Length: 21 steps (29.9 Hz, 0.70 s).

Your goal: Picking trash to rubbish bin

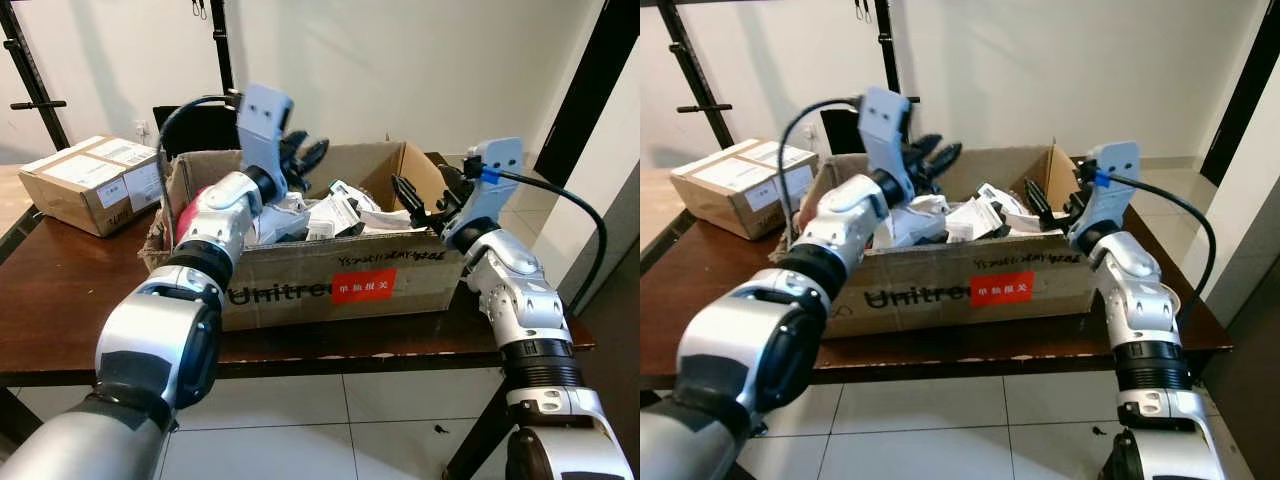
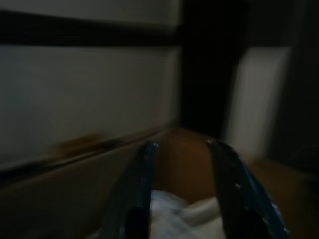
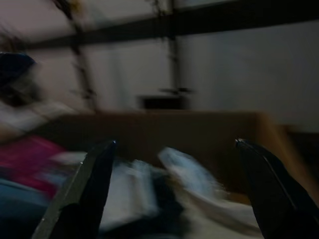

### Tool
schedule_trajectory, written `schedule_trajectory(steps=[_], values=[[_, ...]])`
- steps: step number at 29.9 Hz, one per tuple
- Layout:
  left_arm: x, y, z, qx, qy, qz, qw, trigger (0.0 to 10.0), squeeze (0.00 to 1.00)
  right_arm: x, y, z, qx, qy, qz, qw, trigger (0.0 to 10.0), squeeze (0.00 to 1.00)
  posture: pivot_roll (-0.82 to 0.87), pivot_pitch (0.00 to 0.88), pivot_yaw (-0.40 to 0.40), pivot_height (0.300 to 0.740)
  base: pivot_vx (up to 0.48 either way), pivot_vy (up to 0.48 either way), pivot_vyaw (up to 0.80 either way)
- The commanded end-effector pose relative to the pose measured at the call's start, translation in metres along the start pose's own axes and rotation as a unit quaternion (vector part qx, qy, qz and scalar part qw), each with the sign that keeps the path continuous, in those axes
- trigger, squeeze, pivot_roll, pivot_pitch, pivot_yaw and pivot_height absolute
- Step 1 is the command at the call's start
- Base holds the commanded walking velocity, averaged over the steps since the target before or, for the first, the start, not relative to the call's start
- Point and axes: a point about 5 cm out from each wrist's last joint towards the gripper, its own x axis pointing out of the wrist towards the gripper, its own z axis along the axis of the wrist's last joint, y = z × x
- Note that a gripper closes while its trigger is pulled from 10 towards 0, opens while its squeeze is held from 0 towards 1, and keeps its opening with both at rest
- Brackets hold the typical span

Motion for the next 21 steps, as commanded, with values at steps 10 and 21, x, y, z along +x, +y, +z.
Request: schedule_trajectory(steps=[10, 21], values=[[-0.064, -0.046, -0.013, -0.133, -0.039, -0.325, 0.936, 10.0, 0.00, -0.054, 0.041, -0.007, 0.193, -0.006, 0.283, 0.940, 10.0, 0.00, 0.02, 0.079, -0.038, 0.740, 0.000, 0.000, 0.00], [-0.165, -0.095, -0.109, -0.148, 0.291, -0.345, 0.880, 10.0, 0.00, -0.118, 0.054, -0.094, 0.154, 0.264, 0.347, 0.886, 10.0, 0.00, 0.03, 0.078, -0.056, 0.740, 0.000, 0.000, 0.00]])
